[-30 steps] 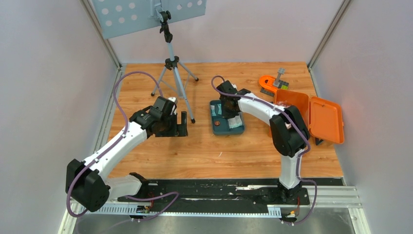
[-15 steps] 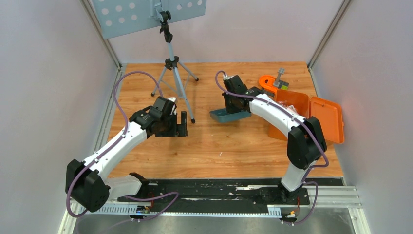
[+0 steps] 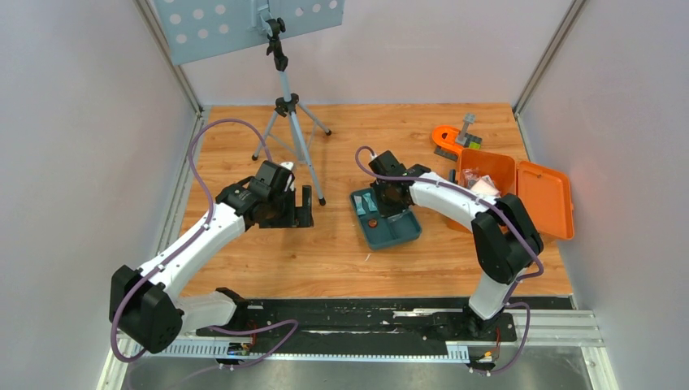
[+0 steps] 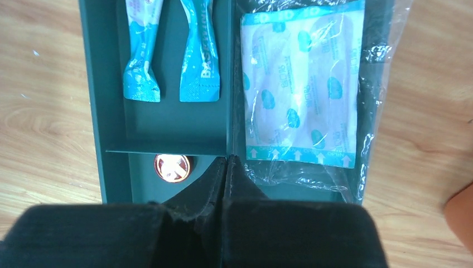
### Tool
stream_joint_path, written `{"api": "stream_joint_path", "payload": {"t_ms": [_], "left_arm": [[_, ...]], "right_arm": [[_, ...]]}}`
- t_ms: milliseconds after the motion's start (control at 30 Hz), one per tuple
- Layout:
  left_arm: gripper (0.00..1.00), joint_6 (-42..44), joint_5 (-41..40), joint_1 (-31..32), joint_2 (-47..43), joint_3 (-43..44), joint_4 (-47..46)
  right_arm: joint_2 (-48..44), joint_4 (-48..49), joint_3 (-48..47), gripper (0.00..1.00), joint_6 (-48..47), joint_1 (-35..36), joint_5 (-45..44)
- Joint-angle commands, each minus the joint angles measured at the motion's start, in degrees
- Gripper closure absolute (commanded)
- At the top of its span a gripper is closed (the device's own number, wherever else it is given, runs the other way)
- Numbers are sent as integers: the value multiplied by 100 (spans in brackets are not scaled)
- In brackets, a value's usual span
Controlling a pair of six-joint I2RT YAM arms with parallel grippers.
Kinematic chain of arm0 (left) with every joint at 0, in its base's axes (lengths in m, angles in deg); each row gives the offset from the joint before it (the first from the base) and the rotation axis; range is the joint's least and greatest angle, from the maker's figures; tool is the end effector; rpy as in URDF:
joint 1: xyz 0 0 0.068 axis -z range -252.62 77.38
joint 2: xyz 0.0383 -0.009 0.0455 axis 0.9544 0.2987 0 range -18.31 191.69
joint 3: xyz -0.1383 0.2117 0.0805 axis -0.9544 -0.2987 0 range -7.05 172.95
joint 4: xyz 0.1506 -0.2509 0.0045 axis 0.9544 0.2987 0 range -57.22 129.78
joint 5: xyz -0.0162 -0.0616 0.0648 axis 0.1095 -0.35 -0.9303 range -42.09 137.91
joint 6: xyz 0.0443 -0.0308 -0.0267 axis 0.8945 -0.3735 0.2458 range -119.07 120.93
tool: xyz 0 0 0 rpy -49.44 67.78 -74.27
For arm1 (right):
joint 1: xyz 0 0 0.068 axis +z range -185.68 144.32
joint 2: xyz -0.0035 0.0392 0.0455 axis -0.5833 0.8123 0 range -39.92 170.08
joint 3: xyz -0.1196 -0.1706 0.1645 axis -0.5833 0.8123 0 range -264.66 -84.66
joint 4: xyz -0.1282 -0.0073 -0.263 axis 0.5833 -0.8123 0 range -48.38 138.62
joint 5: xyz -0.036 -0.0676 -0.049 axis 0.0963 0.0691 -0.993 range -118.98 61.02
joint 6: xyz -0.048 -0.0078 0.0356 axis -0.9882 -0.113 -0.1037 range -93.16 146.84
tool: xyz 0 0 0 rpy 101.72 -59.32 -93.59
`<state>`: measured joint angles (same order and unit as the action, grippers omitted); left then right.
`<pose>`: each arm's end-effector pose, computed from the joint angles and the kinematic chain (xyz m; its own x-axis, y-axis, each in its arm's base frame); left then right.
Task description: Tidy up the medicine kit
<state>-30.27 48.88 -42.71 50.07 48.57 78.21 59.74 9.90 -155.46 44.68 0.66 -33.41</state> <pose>0.2358 -0.1365 0.2481 -0.8923 -0.0843 -0.4434 0.0514 0.9570 -0.2854 0.3087 0.2229 0.1751 -0.8825 -0.2701 -0.3849 -0.3118 0.9489 0.0490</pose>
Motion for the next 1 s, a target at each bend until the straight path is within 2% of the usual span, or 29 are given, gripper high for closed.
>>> {"api": "stream_joint_path", "payload": {"t_ms": [0,167,300,567,733,967], "left_arm": [[0,1,-45,-21,32,10,-148],[0,12,-36,-20,50,19,-148],[0,2,-40,-21,65,-7,-163],[0,-9,-42,-21,38,-40,-168],[0,1,-51,-25,13,-46,-147],[0,-28,-35,-21,-3,-88,-160]], "right_arm": [[-106,342,146,100,342,181,30],[-117,356,194,100,526,239,-122],[-148,396,235,90,627,255,-119],[2,471,287,80,719,381,-229],[-58,479,204,79,836,392,-384],[324,471,-102,77,936,383,-519]]}}
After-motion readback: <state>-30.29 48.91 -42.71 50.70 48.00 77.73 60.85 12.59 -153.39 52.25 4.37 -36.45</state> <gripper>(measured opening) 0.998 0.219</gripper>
